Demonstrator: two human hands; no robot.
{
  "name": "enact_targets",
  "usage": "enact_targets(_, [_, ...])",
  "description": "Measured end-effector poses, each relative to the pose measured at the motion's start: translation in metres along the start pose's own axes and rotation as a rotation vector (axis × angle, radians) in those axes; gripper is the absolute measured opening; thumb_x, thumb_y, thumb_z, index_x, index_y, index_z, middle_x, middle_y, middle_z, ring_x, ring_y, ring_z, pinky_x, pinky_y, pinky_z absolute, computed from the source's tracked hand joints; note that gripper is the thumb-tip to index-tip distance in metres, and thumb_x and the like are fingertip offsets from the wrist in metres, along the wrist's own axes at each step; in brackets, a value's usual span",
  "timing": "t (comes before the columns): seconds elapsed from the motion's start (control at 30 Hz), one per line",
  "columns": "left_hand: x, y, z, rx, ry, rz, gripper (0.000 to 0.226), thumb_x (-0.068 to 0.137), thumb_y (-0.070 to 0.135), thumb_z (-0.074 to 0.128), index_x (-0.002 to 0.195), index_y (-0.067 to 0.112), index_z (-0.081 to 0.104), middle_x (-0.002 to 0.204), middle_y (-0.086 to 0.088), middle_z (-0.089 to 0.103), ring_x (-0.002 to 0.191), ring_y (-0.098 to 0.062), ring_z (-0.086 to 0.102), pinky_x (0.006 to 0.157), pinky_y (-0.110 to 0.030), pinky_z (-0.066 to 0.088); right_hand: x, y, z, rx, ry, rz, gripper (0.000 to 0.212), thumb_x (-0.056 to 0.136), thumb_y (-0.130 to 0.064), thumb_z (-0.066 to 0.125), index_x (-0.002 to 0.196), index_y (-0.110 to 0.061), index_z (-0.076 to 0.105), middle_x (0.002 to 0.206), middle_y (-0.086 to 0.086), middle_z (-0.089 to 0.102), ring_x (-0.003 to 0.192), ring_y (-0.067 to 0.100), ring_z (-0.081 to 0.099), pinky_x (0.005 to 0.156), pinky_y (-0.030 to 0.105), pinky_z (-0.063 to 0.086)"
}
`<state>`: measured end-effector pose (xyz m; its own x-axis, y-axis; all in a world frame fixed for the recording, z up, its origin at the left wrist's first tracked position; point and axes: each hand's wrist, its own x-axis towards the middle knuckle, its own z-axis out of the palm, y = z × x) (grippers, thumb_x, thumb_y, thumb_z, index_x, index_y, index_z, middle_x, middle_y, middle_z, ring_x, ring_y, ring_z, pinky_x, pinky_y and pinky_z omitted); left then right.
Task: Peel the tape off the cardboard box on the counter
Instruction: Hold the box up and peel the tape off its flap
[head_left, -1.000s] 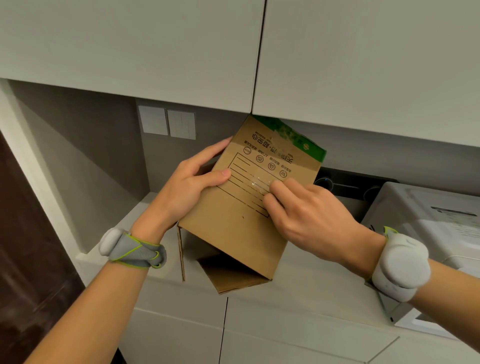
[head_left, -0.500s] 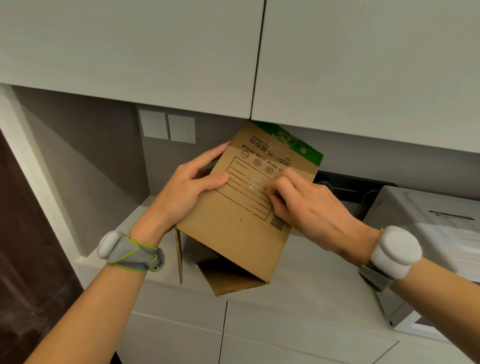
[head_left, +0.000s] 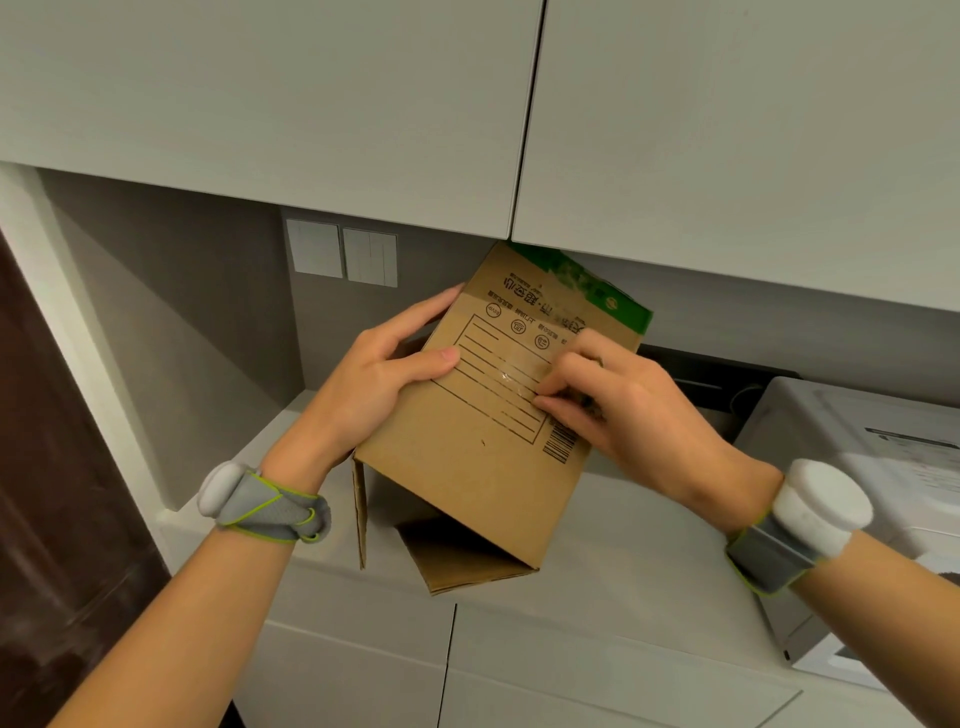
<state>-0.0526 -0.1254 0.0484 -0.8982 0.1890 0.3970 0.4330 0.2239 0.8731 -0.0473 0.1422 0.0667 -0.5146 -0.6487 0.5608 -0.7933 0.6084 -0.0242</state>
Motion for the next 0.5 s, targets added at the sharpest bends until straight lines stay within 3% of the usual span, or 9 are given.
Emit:
enact_targets(0.13, [-0.001,-0.001,-0.002,0.01,0.002,-0.006,0.056,0.101,0.022,0.058,0.151,0.042,0.046,0.135,0.023,0.064,0.119,-0.005,0.065,0.088,-0.014,0.051,0.007,-0.002,-0.003,-0.082,-0.055,-0.087,0.021,0.102,-0.036,0.047,0.105,-0.018,0.058,0.111,0.0,0.057,0.091,0.018,0.062,0.068,0.037,0.06])
enact_targets(0.27, [-0.001,-0.001,-0.003,0.015,-0.002,-0.013,0.055,0.102,0.02,0.058,0.151,0.042,0.046,0.135,0.021,0.065,0.119,-0.005,0.066,0.09,-0.018,0.052,0.017,0.001,-0.012,-0.031,-0.139,-0.049,0.016,0.102,-0.037,0.046,0.102,-0.023,0.054,0.105,-0.007,0.054,0.085,0.013,0.058,0.07,0.034,0.057])
enact_targets(0.4, [0.0,0.0,-0.005,0.016,-0.002,-0.019,0.056,0.102,0.021,0.058,0.152,0.042,0.046,0.137,0.02,0.064,0.119,-0.006,0.066,0.095,-0.027,0.051,0.021,0.006,-0.014,0.088,-0.092,0.009,0.014,0.102,-0.035,0.05,0.102,-0.022,0.056,0.103,-0.009,0.056,0.09,0.01,0.059,0.073,0.026,0.054])
enact_targets(0.5, [0.0,0.0,-0.004,0.003,-0.004,-0.021,0.056,0.101,0.02,0.059,0.151,0.043,0.046,0.134,0.021,0.066,0.118,-0.007,0.067,0.093,-0.023,0.052,0.022,0.007,-0.013,0.158,-0.063,0.072,0.014,0.102,-0.034,0.052,0.101,-0.022,0.058,0.101,-0.01,0.059,0.092,0.007,0.06,0.073,0.018,0.051])
